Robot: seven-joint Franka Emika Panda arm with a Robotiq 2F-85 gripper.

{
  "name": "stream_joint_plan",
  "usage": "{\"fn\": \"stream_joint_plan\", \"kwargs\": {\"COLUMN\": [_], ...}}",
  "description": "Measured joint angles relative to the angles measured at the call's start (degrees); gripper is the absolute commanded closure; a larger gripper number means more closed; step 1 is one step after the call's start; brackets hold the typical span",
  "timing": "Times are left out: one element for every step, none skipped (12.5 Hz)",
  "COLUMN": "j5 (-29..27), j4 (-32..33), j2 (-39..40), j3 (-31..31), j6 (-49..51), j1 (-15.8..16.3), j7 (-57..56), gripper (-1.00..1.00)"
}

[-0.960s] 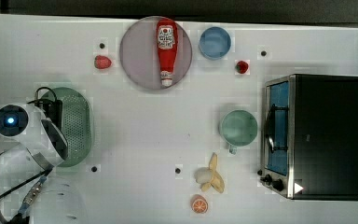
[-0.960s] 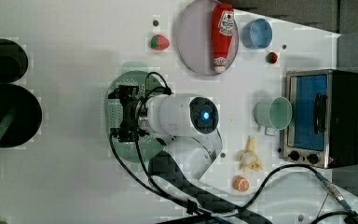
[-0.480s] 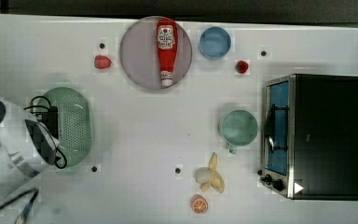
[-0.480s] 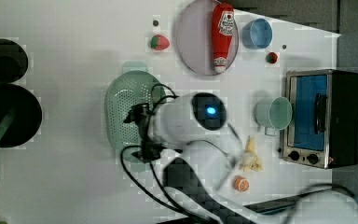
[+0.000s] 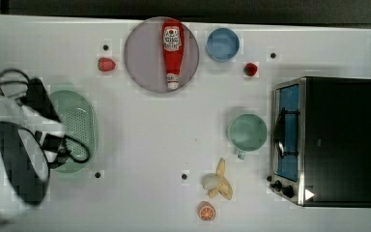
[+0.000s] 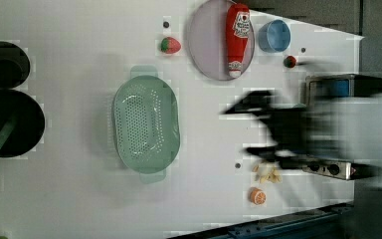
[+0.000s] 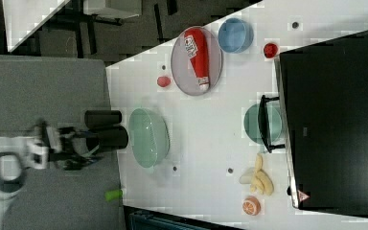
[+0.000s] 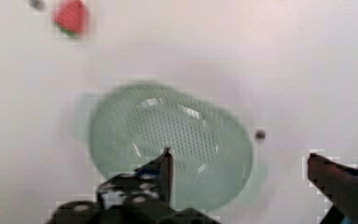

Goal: Drag strainer right to left.

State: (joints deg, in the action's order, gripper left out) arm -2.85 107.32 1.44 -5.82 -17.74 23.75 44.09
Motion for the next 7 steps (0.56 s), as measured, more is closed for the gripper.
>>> {"fn": "stream_joint_plan", "kwargs": {"j5": [1.9,2.3,2.1,2.5,3.5,3.6,3.7], "j4": [-0.4,-1.1,-2.4,-3.1,-3.2,-3.4,-3.5], "j2": [-4.9,-9.0,-11.8,-13.9,-15.2,-15.3,-14.6], "j3": [3.2,6.7,10.5,13.9,17.0,20.1,22.7], "j6": [2.2,4.6,7.0,8.3,8.8,9.6,11.2], "j1": [0.0,0.0,-0.3,-1.2,-2.2,-3.4,-4.9], "j7": [-4.6,-8.5,-13.1,-17.3,-20.5,-23.9,-27.4], "gripper": [-1.00,-1.00,-1.00,-1.00,-1.00,-1.00,-1.00]}}
